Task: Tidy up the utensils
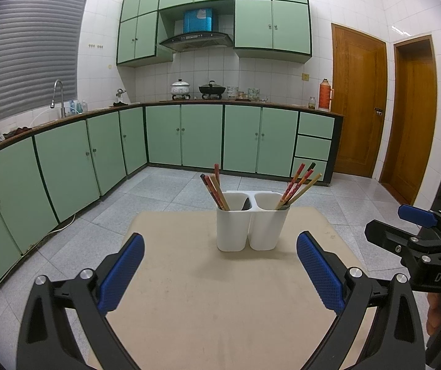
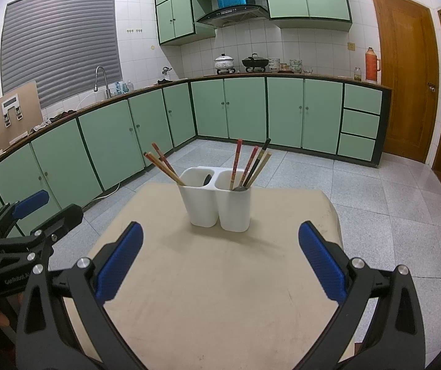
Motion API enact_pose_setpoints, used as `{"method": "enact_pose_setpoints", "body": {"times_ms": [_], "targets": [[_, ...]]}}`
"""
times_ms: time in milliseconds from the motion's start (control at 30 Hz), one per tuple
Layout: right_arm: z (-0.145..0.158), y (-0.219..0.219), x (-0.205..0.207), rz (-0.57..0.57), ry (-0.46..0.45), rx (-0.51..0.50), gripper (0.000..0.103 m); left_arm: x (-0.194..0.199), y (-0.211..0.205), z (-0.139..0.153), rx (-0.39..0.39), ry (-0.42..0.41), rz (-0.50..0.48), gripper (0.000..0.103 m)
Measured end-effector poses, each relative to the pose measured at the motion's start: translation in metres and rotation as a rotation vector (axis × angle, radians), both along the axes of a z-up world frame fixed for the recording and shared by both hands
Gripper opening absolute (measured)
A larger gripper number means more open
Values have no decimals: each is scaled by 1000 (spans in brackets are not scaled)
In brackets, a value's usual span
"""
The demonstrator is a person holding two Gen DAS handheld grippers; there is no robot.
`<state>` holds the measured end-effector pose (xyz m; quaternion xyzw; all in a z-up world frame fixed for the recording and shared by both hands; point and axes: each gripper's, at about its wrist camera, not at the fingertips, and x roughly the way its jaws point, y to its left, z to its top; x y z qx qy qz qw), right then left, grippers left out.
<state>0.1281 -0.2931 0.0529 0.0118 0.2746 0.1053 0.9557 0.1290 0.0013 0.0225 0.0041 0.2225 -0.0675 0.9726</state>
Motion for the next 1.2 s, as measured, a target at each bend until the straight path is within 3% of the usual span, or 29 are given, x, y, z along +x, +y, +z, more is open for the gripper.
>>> {"method": "enact_pose_setpoints", "body": {"times_ms": [1200], "targets": [[-3, 0, 2, -1, 3, -1, 98, 4, 1, -3, 1, 8, -8, 97]]}}
